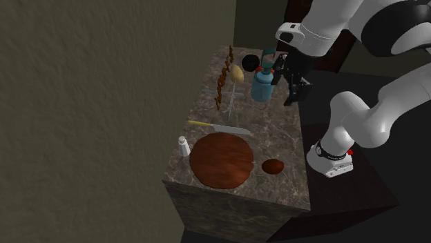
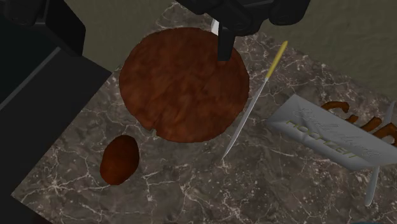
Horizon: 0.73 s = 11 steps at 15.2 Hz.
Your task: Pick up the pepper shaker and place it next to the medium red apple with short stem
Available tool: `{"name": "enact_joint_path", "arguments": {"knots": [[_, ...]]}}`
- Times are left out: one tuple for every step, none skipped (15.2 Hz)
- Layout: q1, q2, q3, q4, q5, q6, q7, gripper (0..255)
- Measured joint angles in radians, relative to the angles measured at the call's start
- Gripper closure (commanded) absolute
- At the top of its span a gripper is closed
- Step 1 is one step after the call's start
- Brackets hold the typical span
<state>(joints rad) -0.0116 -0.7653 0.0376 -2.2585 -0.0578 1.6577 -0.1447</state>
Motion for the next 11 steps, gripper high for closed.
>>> {"name": "enact_joint_path", "arguments": {"knots": [[0.000, 0.000, 0.000, 0.000, 0.000, 0.000, 0.000, 0], [0.000, 0.013, -0.002, -0.001, -0.001, 0.012, -0.003, 0], [-0.001, 0.038, -0.005, 0.001, -0.003, 0.032, -0.008, 0], [-0.002, 0.062, -0.014, 0.002, -0.007, 0.052, -0.018, 0], [-0.002, 0.093, -0.014, 0.010, -0.007, 0.071, -0.020, 0], [-0.003, 0.127, -0.020, 0.013, -0.010, 0.098, -0.028, 0], [-0.004, 0.167, -0.026, 0.031, -0.013, 0.118, -0.037, 0], [-0.004, 0.201, -0.030, 0.037, -0.014, 0.141, -0.043, 0], [-0.005, 0.236, -0.035, 0.044, -0.016, 0.166, -0.051, 0], [-0.005, 0.267, -0.036, 0.047, -0.017, 0.190, -0.053, 0], [-0.005, 0.295, -0.041, 0.051, -0.018, 0.210, -0.062, 0]]}}
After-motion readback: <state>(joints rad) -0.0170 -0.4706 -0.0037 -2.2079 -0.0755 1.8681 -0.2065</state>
